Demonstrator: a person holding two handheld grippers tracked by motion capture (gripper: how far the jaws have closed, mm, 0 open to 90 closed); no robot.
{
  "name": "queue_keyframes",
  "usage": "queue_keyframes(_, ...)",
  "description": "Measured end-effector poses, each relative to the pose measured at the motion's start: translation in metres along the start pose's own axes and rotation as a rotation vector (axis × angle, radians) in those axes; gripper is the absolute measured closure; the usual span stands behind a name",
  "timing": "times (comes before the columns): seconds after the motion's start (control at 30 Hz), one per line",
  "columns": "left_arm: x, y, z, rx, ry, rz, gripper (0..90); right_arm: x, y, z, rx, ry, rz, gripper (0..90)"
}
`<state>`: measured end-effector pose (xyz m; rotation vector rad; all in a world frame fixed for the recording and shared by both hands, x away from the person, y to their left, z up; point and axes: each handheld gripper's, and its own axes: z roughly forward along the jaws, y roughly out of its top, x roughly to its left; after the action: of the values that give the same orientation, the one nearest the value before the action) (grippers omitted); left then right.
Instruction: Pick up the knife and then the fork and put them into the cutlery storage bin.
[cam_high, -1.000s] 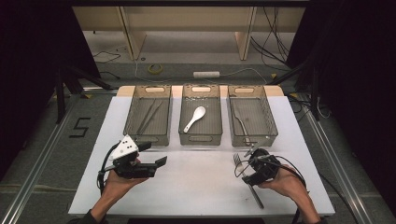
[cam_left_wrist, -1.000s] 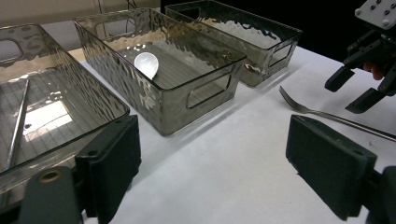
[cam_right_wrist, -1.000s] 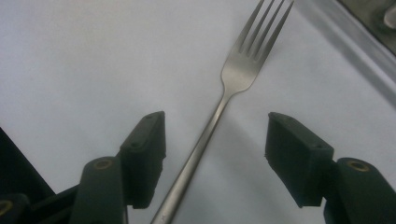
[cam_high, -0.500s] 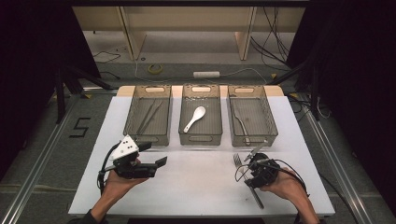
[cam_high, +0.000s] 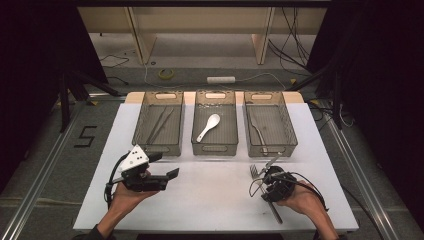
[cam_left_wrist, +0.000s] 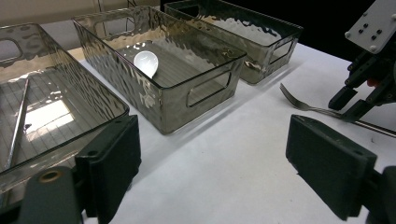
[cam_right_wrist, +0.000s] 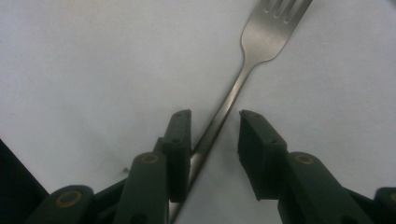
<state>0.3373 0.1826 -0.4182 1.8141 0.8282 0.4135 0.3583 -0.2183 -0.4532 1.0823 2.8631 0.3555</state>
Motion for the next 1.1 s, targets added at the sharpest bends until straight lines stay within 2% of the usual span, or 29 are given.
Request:
queue_keyframes(0.43, -0.0005, -0.0002, 0.0001, 0.002, 0.001, 0.004, 17.4, 0.0027, 0.0023, 0.0031, 0.017, -0.030, -0.033, 68.7)
queue_keyframes(0.67, -0.0007, -0.0002, 0.0000, 0.004, 0.001, 0.008, 17.5, 0.0007, 0.0038, 0.0034, 0.026, -0.017, -0.035, 71.9)
queue_keyframes(1.1, -0.0010, -0.0003, 0.0001, 0.005, 0.000, 0.008, 17.5, -0.0010, 0.0061, 0.0038, 0.042, -0.022, -0.038, 77.9)
